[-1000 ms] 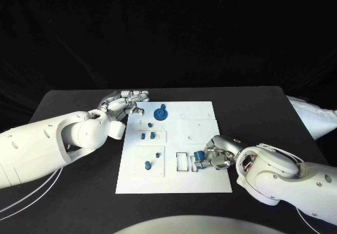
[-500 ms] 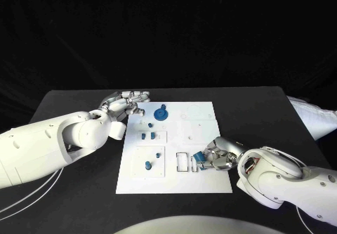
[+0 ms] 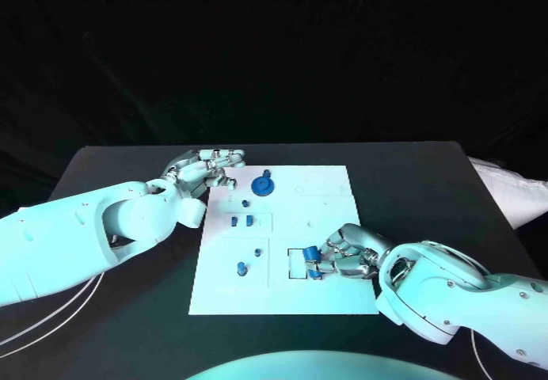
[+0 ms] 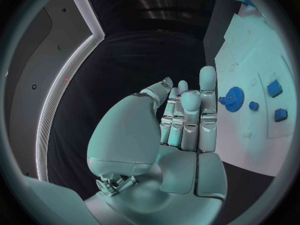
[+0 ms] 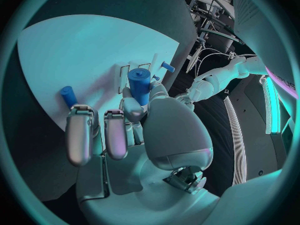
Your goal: Assemble the parts on the task board
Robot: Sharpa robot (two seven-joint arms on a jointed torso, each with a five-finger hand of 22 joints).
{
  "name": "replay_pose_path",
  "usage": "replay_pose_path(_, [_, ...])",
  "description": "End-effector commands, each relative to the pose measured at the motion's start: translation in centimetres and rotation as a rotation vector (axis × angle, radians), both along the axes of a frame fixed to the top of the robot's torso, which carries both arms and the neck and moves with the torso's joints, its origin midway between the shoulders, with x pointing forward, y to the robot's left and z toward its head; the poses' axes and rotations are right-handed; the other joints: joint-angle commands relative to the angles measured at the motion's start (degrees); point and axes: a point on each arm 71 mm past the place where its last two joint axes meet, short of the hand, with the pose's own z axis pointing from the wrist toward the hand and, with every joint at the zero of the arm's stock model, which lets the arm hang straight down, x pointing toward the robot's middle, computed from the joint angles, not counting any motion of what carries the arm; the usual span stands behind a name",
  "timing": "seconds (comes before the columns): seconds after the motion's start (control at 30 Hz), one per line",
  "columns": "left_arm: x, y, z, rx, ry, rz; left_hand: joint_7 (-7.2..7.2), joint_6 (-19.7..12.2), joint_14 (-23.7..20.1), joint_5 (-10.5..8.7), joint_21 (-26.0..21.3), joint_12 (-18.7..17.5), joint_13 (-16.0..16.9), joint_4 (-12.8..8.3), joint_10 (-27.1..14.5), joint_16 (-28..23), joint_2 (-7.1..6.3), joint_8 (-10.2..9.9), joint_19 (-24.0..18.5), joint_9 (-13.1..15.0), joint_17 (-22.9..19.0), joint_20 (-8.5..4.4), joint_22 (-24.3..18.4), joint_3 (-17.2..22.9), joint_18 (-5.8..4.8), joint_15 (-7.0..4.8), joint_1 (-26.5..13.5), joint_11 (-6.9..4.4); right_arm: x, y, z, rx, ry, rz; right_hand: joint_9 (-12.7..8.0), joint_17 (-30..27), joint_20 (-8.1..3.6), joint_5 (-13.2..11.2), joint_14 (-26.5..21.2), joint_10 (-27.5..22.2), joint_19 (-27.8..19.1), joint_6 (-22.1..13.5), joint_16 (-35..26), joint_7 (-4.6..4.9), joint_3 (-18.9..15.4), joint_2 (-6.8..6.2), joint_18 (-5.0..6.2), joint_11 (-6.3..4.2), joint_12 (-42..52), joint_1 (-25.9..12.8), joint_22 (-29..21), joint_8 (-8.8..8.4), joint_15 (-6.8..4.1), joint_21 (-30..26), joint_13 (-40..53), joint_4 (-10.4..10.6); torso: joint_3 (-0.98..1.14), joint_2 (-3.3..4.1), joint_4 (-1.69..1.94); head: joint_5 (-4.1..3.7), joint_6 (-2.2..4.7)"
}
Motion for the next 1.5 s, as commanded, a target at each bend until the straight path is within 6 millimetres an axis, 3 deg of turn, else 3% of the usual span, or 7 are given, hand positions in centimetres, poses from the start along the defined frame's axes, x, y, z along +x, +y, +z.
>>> replay_pose_path(0.03, [-0.1,-0.3,0.1,-0.011,-0.003,-0.025,-0.09,-0.31,-0.54,-0.07,-0.37,0.26,0.08,0.06,-0.36,-0.33,0.15,0.18,-0.27,-0.08,-0.05,0.04,-0.06,-0.34,0.98,-0.01,-0.07,0.06,0.0,0.5,-0.3,-0.020,0.028,0.017,1.73,2.65,-0.38,-1.12,3.79,0.51,0.01,1.37,0.07,-1.03,-0.66,0.14,-0.34,-0.07,0.07,-1.39,0.06,0.49,-0.41,0.29,0.18,-0.08,-0.02,-0.02,-0.08,0.15,-0.09])
replay_pose_path(0.43, [-0.2,-0.4,0.1,-0.013,0.000,-0.033,-0.08,-0.34,-0.60,-0.07,-0.40,0.28,0.07,0.09,-0.42,-0.37,0.15,0.17,-0.29,-0.08,-0.16,0.05,-0.08,-0.39,0.98,0.00,-0.11,0.08,0.6,1.4,-0.4,-0.070,-0.014,0.037,2.25,2.43,-0.46,-2.90,3.75,0.38,-0.09,1.53,-0.05,-1.15,-2.21,0.09,-0.29,-0.16,-0.70,-2.90,-0.14,0.36,-0.49,0.12,0.06,-0.11,-0.01,0.04,-0.06,0.49,-0.17])
replay_pose_path(0.5, [-0.2,-0.4,0.1,-0.013,0.000,-0.035,-0.08,-0.34,-0.60,-0.07,-0.40,0.28,0.07,0.09,-0.42,-0.37,0.15,0.17,-0.29,-0.08,-0.16,0.05,-0.08,-0.39,0.98,0.00,-0.11,0.08,0.7,1.4,-0.4,-0.082,-0.029,0.040,2.46,2.35,-0.48,-4.40,3.73,0.21,-0.13,1.53,-0.10,-1.16,-2.93,-0.02,-0.27,-0.18,-1.21,-3.47,-0.20,0.29,-0.48,0.07,-0.15,-0.14,-0.01,0.04,-0.04,0.53,-0.18])
replay_pose_path(0.63, [-0.2,-0.4,0.1,-0.013,0.001,-0.036,-0.08,-0.34,-0.60,-0.07,-0.40,0.28,0.07,0.09,-0.42,-0.37,0.15,0.17,-0.29,-0.08,-0.16,0.05,-0.08,-0.39,0.98,0.00,-0.11,0.08,0.9,1.5,-0.3,-0.102,-0.049,0.053,2.99,1.96,-0.42,-11.40,3.63,-0.48,-0.35,1.33,-0.35,-1.07,-5.57,-0.82,-0.18,-0.08,-3.03,-5.98,-0.65,0.05,-0.43,-0.30,-1.11,-0.09,0.03,0.03,-0.08,0.64,-0.29])
replay_pose_path(0.87, [-0.2,-0.4,0.1,-0.013,0.003,-0.037,-0.05,-0.40,-0.70,-0.07,-0.45,0.33,0.07,0.14,-0.52,-0.43,0.16,0.17,-0.32,-0.09,-0.30,0.07,-0.13,-0.50,0.97,0.03,-0.20,0.11,0.9,1.6,-0.1,-0.106,-0.070,0.058,3.77,1.58,-0.16,-17.92,3.51,-2.47,-0.75,0.65,-0.69,-0.78,-6.27,-5.05,-0.02,0.24,-7.51,-11.90,-1.41,-0.37,-0.16,-0.96,-3.96,0.12,0.06,0.02,-0.14,0.73,-0.36])
replay_pose_path(1.17, [-0.2,-0.4,0.1,-0.013,0.005,-0.038,-0.03,-0.44,-0.75,-0.08,-0.48,0.36,0.06,0.17,-0.58,-0.45,0.16,0.17,-0.34,-0.09,-0.36,0.09,-0.16,-0.57,0.97,0.04,-0.26,0.13,0.8,1.6,0.0,-0.111,-0.085,0.066,4.28,1.53,-0.15,-17.39,3.51,-2.47,-0.72,0.79,-0.77,-0.84,-4.10,-5.39,-0.02,0.17,-8.29,-10.89,-1.37,-0.31,-0.17,-0.98,-4.31,-0.11,0.04,0.01,-0.15,0.67,-0.51])
replay_pose_path(1.5, [-0.2,-0.5,0.1,-0.013,0.005,-0.039,-0.03,-0.44,-0.75,-0.08,-0.48,0.36,0.06,0.17,-0.58,-0.45,0.16,0.17,-0.34,-0.09,-0.36,0.09,-0.16,-0.57,0.97,0.04,-0.26,0.13,0.8,2.0,0.3,-0.152,-0.138,0.105,5.36,1.53,-0.44,-13.52,3.54,-0.95,-0.55,1.51,-0.83,-1.19,-1.88,-4.11,-0.08,-0.20,-6.55,0.98,-1.05,0.00,-0.51,-0.84,-2.33,-4.50,0.00,0.04,-0.07,0.59,-0.68])
